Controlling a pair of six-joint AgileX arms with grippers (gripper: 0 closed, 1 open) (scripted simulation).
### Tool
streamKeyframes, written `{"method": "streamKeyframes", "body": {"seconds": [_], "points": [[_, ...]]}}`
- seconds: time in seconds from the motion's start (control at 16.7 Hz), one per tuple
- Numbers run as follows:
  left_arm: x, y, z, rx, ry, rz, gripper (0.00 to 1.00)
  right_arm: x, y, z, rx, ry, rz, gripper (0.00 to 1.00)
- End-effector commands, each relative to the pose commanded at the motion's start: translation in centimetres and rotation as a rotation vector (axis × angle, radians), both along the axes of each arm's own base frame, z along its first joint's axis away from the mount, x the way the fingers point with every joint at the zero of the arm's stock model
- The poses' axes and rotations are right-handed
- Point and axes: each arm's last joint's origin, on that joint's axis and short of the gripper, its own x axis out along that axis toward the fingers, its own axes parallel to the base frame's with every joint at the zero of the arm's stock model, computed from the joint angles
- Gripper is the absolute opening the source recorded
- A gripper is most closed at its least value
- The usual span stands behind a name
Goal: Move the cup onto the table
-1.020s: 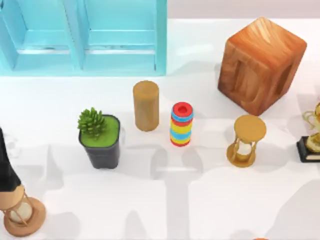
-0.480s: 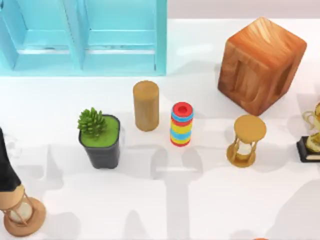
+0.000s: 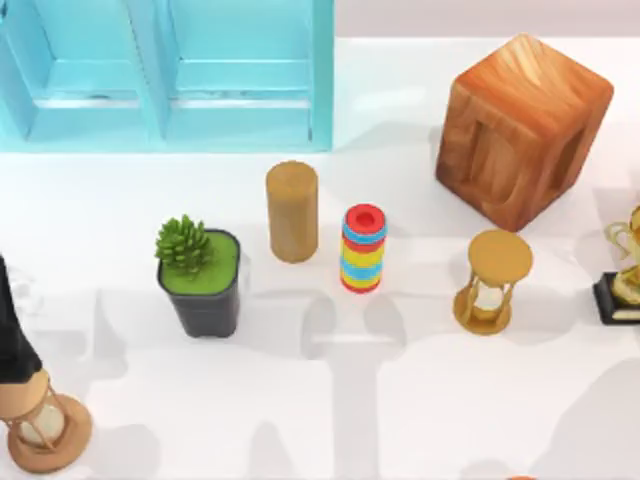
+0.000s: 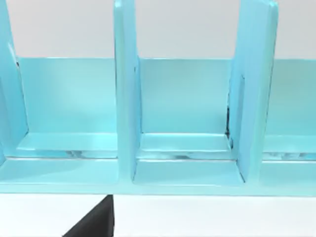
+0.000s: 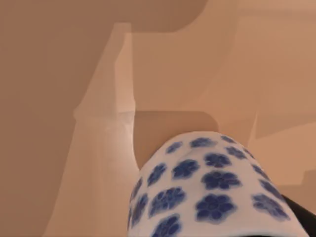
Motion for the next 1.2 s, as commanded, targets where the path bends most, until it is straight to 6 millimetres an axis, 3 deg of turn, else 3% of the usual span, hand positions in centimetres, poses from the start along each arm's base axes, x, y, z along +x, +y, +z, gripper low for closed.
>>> {"method": "streamKeyframes", "body": {"seconds": [0.6,0.9,1.2], "points": [[0.0,0.0,0.0,0.0,0.0,0.0,1.0,-0.7,-0.3,0.7,0.01,0.01,-0.056,0.0],[0.0,0.0,0.0,0.0,0.0,0.0,1.0,-2.6,1.2,5.2,0.019,0.025,-0.244,0.0],[0.0,0.0,0.0,0.0,0.0,0.0,1.0,-1.6,6.1,9.2,0.002,0.016,-0.188,0.0]]}}
